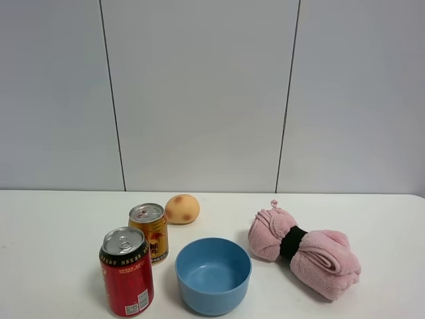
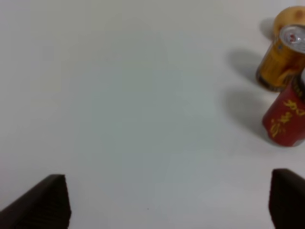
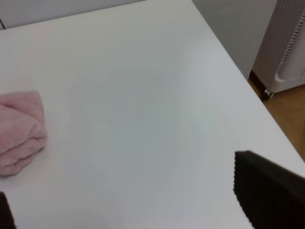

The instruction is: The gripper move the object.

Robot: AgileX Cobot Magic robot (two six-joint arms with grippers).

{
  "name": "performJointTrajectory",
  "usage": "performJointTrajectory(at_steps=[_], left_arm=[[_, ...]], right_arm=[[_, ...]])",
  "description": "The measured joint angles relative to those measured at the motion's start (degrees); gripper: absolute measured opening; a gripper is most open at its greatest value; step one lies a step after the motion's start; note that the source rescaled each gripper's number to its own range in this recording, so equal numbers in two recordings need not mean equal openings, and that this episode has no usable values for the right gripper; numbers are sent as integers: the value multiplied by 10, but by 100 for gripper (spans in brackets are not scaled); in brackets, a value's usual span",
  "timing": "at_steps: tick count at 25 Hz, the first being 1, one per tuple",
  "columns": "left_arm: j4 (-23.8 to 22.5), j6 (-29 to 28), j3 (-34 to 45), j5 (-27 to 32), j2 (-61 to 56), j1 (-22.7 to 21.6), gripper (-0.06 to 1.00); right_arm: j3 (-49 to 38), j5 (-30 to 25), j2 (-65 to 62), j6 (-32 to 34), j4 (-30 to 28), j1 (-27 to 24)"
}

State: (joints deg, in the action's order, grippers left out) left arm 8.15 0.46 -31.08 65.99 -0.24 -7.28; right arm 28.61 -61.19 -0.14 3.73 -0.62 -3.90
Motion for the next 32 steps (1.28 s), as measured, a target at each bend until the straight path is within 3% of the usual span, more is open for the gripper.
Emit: performJointTrajectory(at_steps=[6,32], left_arm=[[-1,3,19,-53,-1,0,53],[-4,2,21,-60,-1,0,53]], right_arm=[[0,0,0,0,0,0],[0,0,0,0,0,0]])
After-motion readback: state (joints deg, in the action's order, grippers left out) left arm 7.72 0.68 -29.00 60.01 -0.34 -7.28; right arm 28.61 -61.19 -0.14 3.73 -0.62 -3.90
